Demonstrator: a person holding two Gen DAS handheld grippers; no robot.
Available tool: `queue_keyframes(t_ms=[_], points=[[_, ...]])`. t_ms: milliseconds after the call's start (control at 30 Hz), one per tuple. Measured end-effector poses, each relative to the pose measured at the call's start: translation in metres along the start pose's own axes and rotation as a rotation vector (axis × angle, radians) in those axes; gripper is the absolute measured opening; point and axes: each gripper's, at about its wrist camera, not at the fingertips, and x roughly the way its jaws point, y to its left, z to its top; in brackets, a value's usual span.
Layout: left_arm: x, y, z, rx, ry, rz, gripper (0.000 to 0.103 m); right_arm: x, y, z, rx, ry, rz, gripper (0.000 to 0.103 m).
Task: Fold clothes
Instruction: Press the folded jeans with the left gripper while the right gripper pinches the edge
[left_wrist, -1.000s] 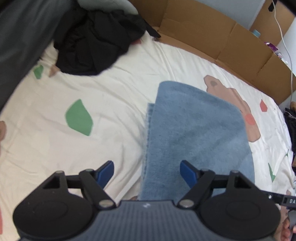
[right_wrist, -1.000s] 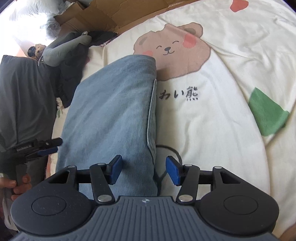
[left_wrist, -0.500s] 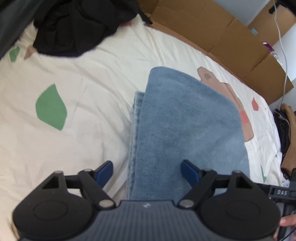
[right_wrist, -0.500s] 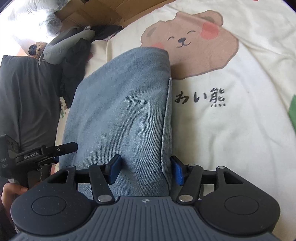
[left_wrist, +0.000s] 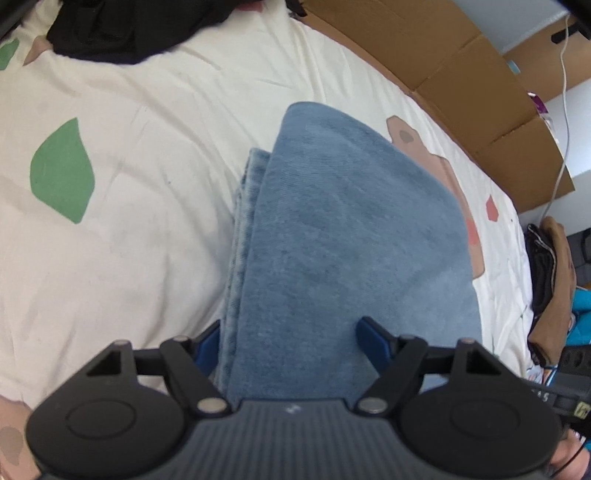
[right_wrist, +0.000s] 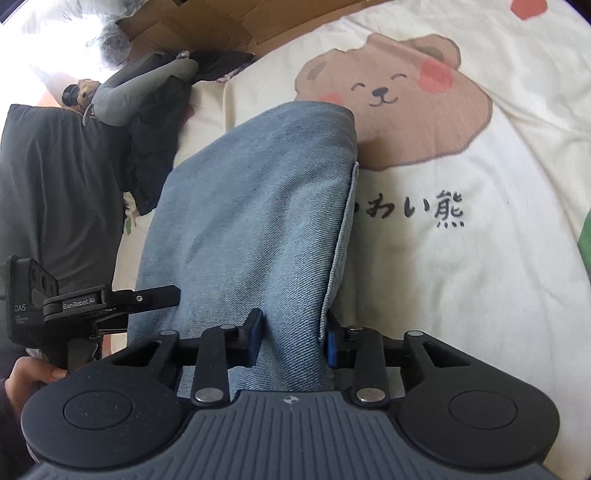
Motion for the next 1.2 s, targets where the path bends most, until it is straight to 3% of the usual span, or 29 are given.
queue_keyframes(t_ms=[167,433,700,1200], points=[[-0.004,-0.007,-0.002,0.040,-0.005,0.010,0.077,-0.013,0.011,0.004,-0.046,0.002,0.001,0.028],[0.000,-0.026,-0.005,0.049,-0.011,-0.002,0.077,-0.042,-0.004,0.007,-0.046,-0.011,-0.031,0.028],[0.014,-0.062,-0.022,0.057,-0.016,-0.055,0.076,-0.070,-0.020,0.010,-0.042,-0.025,-0.065,0.028],[0.048,-0.132,-0.058,0.084,0.020,-0.146,0.076,-0.128,-0.074,0.014,-0.025,-0.013,-0.216,0.030]])
